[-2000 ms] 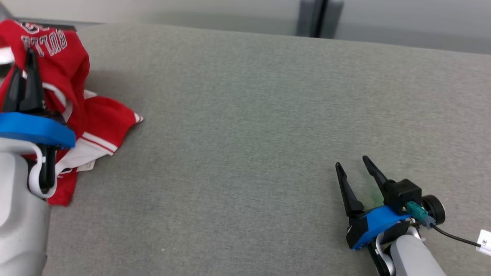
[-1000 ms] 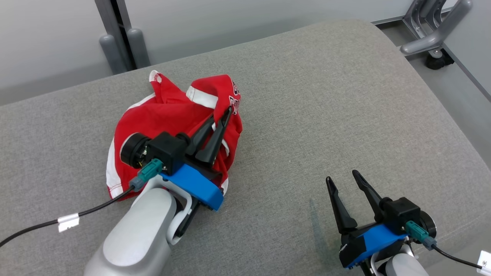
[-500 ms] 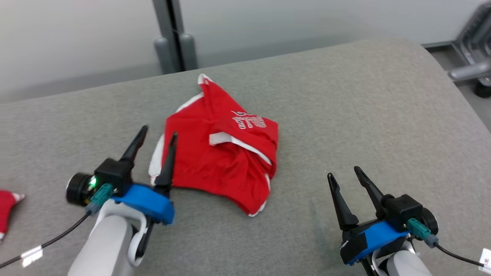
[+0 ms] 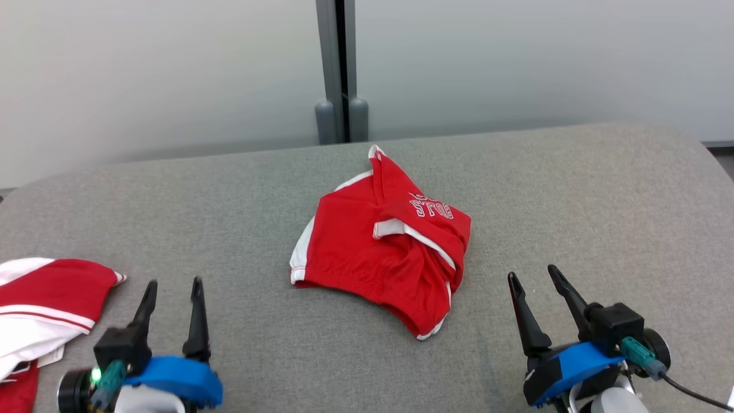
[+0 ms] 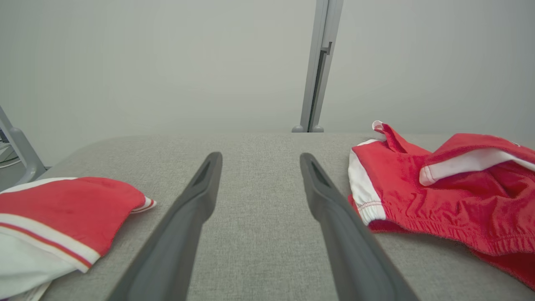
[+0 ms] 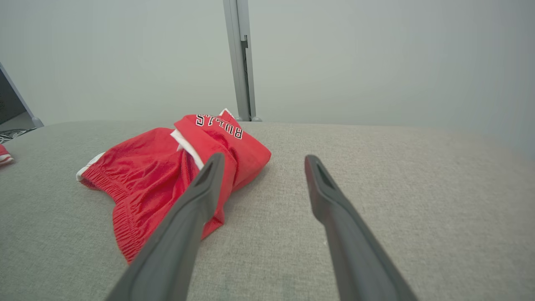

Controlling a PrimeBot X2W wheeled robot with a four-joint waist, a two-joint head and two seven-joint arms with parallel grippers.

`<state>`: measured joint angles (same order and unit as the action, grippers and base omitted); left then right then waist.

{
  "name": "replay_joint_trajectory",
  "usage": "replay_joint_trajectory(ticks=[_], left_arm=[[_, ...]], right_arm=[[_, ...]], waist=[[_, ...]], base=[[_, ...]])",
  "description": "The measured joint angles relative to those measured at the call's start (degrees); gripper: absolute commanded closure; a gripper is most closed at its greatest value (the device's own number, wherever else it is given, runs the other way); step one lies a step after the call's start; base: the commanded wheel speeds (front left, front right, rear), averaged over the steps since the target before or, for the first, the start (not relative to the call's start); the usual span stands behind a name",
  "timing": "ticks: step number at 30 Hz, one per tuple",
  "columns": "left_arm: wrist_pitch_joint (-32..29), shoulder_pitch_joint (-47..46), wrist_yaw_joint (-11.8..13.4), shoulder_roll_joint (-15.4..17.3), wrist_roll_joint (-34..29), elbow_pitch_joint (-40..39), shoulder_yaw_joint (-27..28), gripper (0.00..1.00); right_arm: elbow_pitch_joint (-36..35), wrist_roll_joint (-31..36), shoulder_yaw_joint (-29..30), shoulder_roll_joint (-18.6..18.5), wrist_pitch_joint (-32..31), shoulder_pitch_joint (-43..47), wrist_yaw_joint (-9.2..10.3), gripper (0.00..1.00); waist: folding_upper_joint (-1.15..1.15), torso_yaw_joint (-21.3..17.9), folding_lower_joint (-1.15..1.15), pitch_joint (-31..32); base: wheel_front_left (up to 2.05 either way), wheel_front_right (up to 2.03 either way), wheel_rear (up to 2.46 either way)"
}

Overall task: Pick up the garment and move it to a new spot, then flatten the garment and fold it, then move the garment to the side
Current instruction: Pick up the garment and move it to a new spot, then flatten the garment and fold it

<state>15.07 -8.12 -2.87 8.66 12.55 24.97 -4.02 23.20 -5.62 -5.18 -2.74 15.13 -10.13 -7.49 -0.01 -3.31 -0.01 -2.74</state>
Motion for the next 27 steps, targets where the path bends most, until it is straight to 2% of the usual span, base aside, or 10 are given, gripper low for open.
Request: replay_joint_trajectory(ticks=[9,16,22,27], left_arm=[[0.00,6.93,-0.92,-2.90,-3.46,-2.09,5.15,0.00],[0.00,7.27,-2.80,-4.11,-5.11,-2.59,5.23,0.00],[-0.01,6.91,-4.27,-4.98,-4.98,-1.86,-2.87,0.00],[-0.01,5.42,-4.56,-4.74,-0.03,-1.49,-16.45,0.00]], right_arm=[[0.81,0.56,1.34,-0.01,0.00,2.48,0.00,0.00],[1.01,0.97,1.59,-0.01,0.00,2.80,0.00,0.00],[1.12,0.99,0.43,-0.01,0.00,2.60,0.00,0.00],[0.81,1.04,0.09,-0.01,0.00,1.86,0.00,0.00]], waist=[[0.00,1.09,0.00,2.67],[0.00,1.27,0.00,2.69],[0.01,-0.60,0.01,1.26],[0.01,-3.98,0.02,-1.02]], base=[[0.00,0.00,0.00],[0.00,0.00,0.00],[0.00,0.00,0.00],[0.00,0.00,0.00]])
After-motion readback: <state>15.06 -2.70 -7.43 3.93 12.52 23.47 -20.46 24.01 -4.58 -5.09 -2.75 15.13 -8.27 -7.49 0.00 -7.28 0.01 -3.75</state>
